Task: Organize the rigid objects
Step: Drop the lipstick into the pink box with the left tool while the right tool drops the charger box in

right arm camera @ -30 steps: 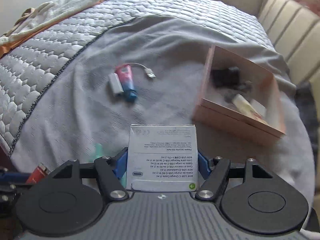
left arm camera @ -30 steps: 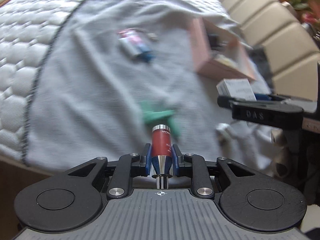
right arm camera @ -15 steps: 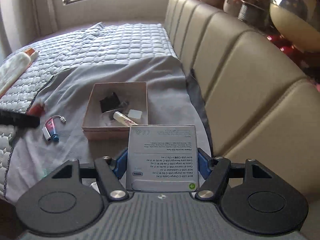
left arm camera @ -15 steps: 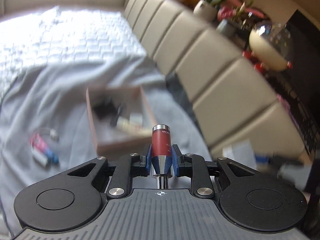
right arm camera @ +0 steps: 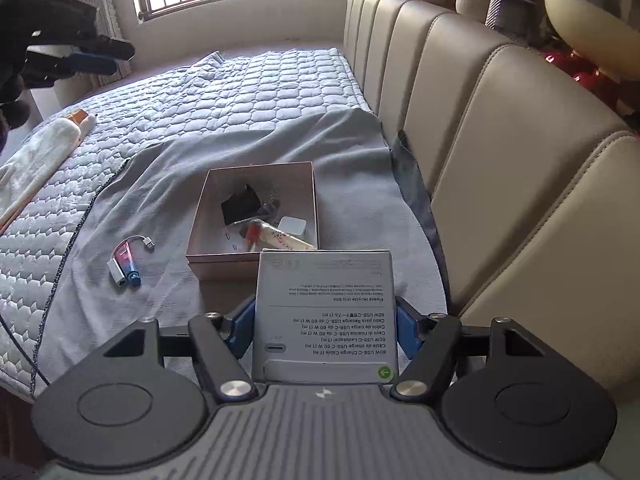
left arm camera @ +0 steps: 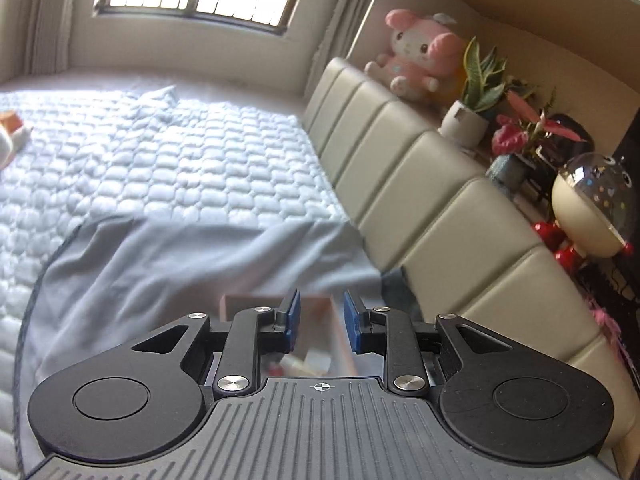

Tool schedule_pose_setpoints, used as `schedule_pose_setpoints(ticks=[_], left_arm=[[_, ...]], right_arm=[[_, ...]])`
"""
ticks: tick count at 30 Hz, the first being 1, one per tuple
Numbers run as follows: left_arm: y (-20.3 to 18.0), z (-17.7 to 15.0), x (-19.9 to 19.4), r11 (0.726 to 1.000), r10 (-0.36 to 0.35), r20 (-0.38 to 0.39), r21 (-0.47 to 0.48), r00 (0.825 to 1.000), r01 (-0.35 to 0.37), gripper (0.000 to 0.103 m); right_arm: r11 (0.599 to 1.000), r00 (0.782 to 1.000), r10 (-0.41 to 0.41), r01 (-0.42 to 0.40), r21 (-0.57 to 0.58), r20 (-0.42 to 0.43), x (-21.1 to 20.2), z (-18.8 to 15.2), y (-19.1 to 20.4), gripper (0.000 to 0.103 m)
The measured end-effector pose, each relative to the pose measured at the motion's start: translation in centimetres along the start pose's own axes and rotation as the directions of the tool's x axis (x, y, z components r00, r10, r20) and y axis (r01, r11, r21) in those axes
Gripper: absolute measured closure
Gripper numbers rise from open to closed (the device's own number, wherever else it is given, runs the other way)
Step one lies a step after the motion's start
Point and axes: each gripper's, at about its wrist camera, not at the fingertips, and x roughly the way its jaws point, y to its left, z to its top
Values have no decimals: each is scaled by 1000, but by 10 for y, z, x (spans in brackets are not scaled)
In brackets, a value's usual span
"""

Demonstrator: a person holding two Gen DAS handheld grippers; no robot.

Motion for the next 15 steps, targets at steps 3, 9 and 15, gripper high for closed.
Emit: schedule_pose_setpoints(ticks=[3,9,15], left_arm=[[23,-36,-15,999,39,-72,-14,997,-40,77],[76,-109,-40,978,71,-214,-177,974,-110,77],[111,-124,-66,949,196,-239,-200,951,-245,77]], right_arm=[[1000,1000,20,-20,-21,-6,10,13,7,34],[990,993,86,-76,-122,79,30,75,46,34],[985,968,86,-46,-169,237,38,140,83,28]])
